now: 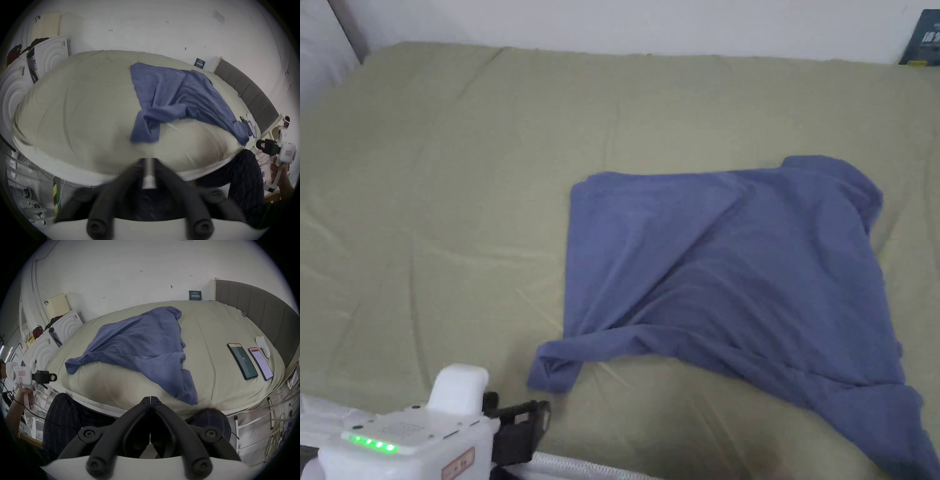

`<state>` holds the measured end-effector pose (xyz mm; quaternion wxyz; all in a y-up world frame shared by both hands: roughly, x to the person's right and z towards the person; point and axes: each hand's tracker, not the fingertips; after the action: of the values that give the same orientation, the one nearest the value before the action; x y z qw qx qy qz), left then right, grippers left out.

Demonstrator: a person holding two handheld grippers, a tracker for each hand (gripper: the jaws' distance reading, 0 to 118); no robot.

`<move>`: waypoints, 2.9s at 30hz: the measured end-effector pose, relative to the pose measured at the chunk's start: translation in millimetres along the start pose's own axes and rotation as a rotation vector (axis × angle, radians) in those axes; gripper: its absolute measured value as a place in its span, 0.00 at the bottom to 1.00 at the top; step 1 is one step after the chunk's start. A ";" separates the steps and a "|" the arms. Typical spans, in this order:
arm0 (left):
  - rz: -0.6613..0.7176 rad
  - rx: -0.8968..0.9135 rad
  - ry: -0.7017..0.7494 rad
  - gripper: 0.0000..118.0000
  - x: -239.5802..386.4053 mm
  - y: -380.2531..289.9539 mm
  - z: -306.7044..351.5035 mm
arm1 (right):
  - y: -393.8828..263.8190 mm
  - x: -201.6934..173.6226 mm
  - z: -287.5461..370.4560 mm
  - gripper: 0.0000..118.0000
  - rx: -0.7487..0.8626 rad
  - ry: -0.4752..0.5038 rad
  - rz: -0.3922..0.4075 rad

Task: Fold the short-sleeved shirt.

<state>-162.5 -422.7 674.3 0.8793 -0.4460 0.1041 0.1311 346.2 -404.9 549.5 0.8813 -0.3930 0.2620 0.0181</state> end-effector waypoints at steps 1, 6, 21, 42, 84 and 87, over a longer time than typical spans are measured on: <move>0.005 -0.007 0.001 1.00 -4.7 11.0 -14.7 | 2.6 2.7 1.4 0.00 0.009 0.003 -0.016; -0.021 0.016 0.011 0.98 -2.5 44.7 -52.9 | 10.6 8.8 -1.4 0.00 0.002 -0.028 -0.036; -0.235 -0.060 0.012 0.04 53.6 49.7 -61.0 | 30.9 19.1 -75.8 1.00 -0.150 -0.122 0.050; -0.480 -0.043 0.088 0.04 63.3 141.5 -33.8 | 202.7 56.3 -63.4 0.05 -0.180 0.083 0.061; 0.024 -0.010 0.136 0.98 33.3 172.0 -92.3 | 80.1 11.9 -81.0 0.00 -0.010 -0.074 0.002; 0.034 -0.029 0.156 0.97 24.9 163.8 -158.4 | 83.9 16.3 -86.3 0.00 -0.015 -0.087 -0.012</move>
<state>-202.5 -454.8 450.9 0.8595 -0.4658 0.1780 0.1124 301.7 -410.5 436.7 0.8890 -0.3999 0.2209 0.0318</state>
